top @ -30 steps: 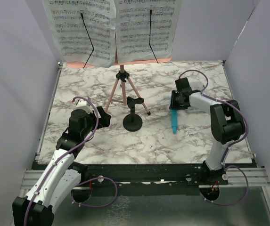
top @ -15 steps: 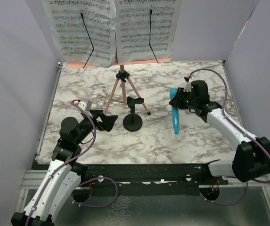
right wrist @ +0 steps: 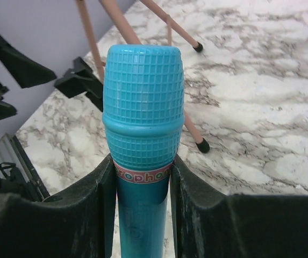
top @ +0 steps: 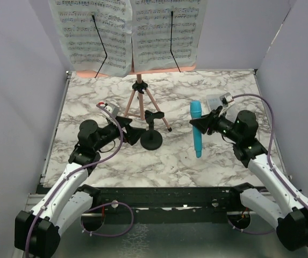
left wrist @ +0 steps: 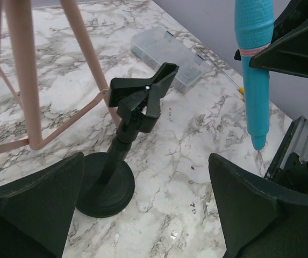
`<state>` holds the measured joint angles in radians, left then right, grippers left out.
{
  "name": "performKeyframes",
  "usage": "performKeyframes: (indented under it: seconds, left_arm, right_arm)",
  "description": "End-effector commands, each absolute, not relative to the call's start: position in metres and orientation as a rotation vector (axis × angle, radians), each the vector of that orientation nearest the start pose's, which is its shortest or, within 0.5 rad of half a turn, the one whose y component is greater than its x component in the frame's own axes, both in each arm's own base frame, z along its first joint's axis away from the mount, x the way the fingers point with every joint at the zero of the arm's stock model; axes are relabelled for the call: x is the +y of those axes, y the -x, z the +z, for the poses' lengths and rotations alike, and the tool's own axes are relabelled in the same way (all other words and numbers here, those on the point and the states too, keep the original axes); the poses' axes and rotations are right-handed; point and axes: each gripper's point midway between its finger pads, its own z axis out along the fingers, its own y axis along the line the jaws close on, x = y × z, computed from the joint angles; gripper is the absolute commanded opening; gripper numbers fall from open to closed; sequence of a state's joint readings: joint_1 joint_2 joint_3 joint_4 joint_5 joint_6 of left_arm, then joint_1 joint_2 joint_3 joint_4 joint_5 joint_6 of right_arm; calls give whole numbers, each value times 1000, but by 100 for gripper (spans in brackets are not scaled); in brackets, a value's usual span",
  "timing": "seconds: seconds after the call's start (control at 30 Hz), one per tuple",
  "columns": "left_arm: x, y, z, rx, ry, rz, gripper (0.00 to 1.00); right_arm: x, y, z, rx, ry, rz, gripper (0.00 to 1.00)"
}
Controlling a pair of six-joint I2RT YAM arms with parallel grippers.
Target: Set up the instrument practice props
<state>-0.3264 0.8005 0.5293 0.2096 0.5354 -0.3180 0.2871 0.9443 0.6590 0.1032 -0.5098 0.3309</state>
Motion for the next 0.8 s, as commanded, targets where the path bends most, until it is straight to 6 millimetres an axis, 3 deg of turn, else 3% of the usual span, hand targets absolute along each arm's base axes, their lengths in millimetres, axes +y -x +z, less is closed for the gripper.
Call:
performKeyframes:
  seconds: [0.0,0.2,0.53,0.77]
  left_arm:
    - [-217,-254,272,1522,-526,-956,97]
    - [-243,-258,269,1469,-663,-819,97]
    - [-215,-288,280,1455,-595,-535,98]
    - [-234,-280,279,1341,-857,-505,98]
  right_arm:
    - [192,-263,279,1539,434,944,1]
    - [180,-251,286,1454,415,885,0]
    - [188,-233,291,1392,556,905,0]
    - [193,-227,294,1335,616,923,1]
